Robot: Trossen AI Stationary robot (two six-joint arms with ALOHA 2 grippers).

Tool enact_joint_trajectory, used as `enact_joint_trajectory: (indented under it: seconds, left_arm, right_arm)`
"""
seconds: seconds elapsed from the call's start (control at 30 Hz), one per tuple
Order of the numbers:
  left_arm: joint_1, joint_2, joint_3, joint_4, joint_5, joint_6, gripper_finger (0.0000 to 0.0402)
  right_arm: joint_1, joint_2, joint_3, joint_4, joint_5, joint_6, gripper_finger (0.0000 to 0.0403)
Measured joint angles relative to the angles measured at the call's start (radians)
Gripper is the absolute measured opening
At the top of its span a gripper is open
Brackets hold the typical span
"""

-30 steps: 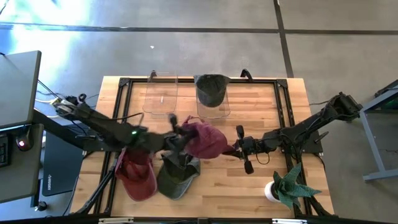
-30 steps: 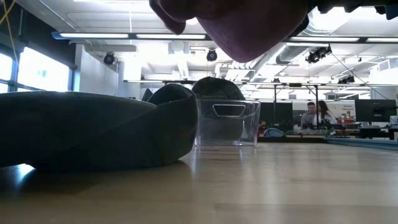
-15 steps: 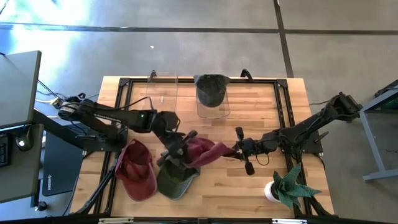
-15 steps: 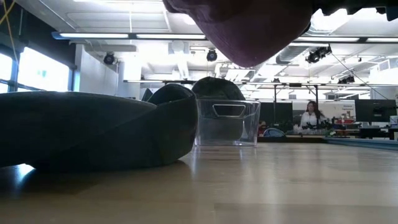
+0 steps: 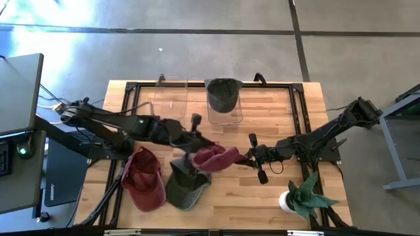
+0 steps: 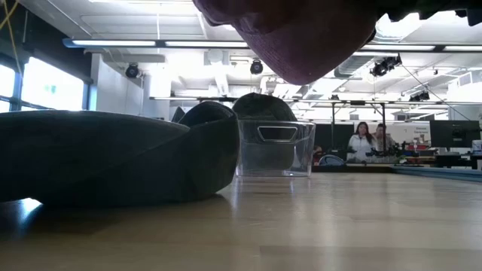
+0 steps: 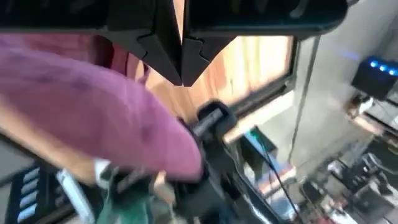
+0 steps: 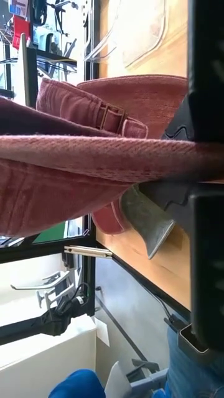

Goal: Pick & Place hat
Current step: Put the top red cap into the left transparent bin

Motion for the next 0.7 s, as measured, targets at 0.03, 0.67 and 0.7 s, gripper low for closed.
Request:
enact_joint_trajectory:
  seconds: [0.03,0.67,0.7]
  left_arm:
    - [0.000,0.020,-0.003,-0.001,0.009,0.003,0.0000]
    - [0.011,0.125,-0.003,0.165,0.578,0.024,0.0001]
    - [0.011,0.102,-0.001,0.125,0.545,0.024,0.0001]
  right_arm:
    - [0.000,0.000,0.000,-0.001,0.001,0.000,0.0013]
    - [0.000,0.000,0.000,-0.050,0.023,0.025,0.0015]
    - [0.001,0.000,0.000,-0.051,0.027,0.027,0.0016]
